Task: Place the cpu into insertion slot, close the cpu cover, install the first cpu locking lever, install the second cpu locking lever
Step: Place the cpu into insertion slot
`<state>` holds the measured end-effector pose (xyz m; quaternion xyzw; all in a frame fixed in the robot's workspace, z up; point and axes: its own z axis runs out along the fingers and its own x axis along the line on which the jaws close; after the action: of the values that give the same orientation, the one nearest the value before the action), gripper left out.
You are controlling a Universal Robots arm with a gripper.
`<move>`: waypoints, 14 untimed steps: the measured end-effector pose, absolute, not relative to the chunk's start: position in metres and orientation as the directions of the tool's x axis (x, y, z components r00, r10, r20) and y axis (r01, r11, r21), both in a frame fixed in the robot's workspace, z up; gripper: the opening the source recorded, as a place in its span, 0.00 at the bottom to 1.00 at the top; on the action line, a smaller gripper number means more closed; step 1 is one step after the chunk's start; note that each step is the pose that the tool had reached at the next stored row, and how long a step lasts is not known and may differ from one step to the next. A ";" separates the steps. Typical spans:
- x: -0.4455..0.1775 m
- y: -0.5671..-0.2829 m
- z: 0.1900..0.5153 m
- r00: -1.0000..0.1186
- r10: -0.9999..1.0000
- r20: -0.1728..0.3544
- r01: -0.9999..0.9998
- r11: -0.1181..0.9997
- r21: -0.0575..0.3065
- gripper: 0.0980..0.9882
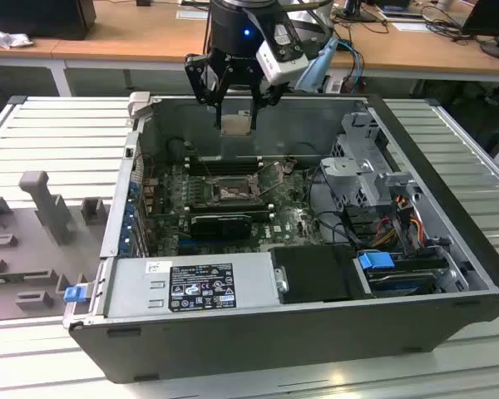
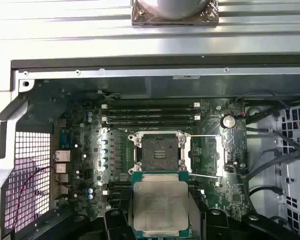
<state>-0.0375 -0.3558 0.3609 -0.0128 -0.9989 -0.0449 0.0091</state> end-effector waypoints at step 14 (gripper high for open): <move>-0.038 -0.356 0.360 -0.996 0.085 0.019 0.087 0.992 0.089 0.49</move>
<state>-0.0375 -0.3558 0.3598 -0.0430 -0.9980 -0.0451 0.0077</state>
